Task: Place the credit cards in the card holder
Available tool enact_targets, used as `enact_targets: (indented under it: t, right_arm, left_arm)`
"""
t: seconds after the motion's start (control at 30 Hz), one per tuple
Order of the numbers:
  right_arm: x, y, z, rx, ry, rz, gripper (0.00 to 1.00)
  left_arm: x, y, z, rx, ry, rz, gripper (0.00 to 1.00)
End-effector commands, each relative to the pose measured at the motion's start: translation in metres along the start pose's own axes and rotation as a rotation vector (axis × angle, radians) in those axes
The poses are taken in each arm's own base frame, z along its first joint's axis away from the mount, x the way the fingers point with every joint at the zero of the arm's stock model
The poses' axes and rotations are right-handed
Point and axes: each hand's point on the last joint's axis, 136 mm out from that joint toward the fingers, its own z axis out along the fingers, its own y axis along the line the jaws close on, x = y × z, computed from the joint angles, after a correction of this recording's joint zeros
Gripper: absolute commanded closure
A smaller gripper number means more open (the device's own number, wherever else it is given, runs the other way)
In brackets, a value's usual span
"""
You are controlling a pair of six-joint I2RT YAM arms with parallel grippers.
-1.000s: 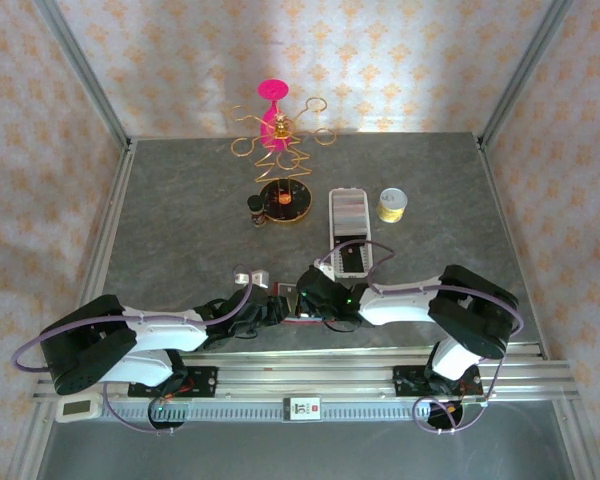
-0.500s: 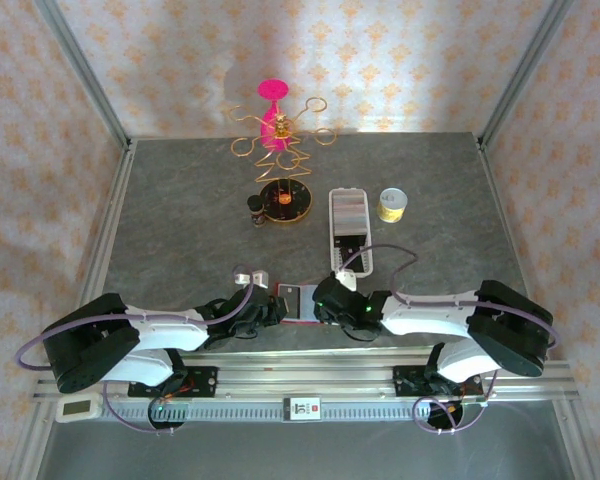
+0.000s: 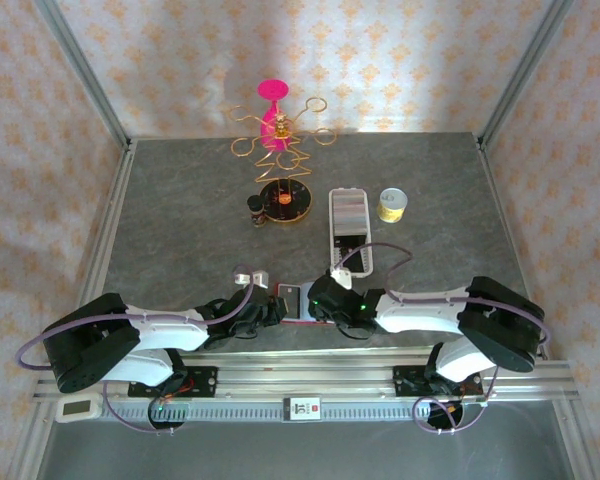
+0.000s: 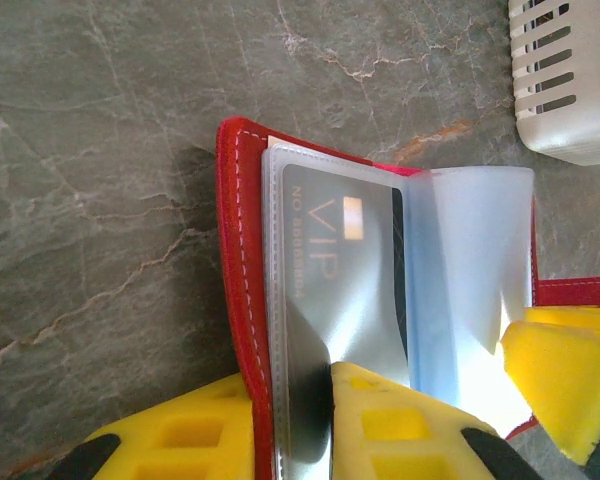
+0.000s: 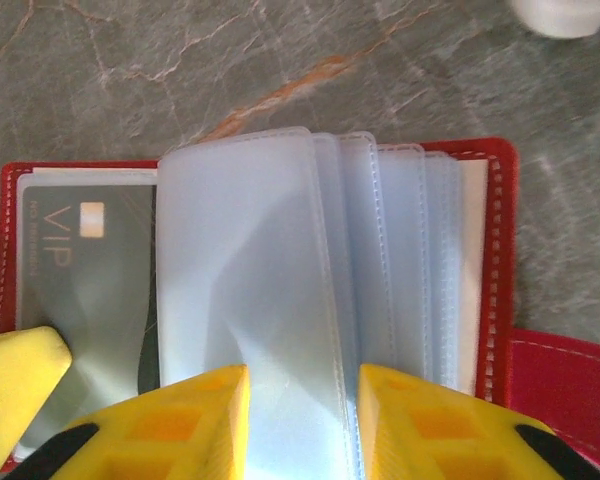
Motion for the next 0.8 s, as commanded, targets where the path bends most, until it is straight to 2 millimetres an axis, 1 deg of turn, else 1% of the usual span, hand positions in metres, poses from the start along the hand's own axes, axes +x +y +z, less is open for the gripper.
enact_targets:
  t: [0.0,0.1,0.17,0.37,0.53,0.67,0.77]
  right_arm:
    - [-0.013,-0.016,-0.014,0.081,-0.065,-0.006,0.66]
    - [-0.015,-0.012,-0.021,0.059,-0.068,-0.003,0.65]
    - [-0.013,-0.007,-0.020,0.029,-0.056,0.000,0.65]
    - [-0.002,0.002,-0.007,-0.008,-0.005,-0.008,0.67]
    - [0.005,-0.002,0.003,0.020,0.024,-0.026,0.67]
    - [0.010,-0.001,0.007,0.009,0.042,-0.020,0.67]
    - [0.011,0.004,0.008,-0.017,0.046,-0.014,0.66]
  left_arm:
    - [0.005,0.013,0.001,-0.046,0.003,0.010,0.80]
    - [0.005,0.013,0.000,-0.045,0.001,0.008,0.79]
    - [0.005,0.013,0.000,-0.044,0.000,0.006,0.79]
    - [0.006,0.014,0.000,-0.045,0.003,0.007,0.79]
    - [0.006,0.014,0.000,-0.042,0.002,0.005,0.79]
    - [0.006,0.014,0.000,-0.039,0.001,0.003,0.79]
    - [0.006,0.014,0.000,-0.038,0.002,0.004,0.79]
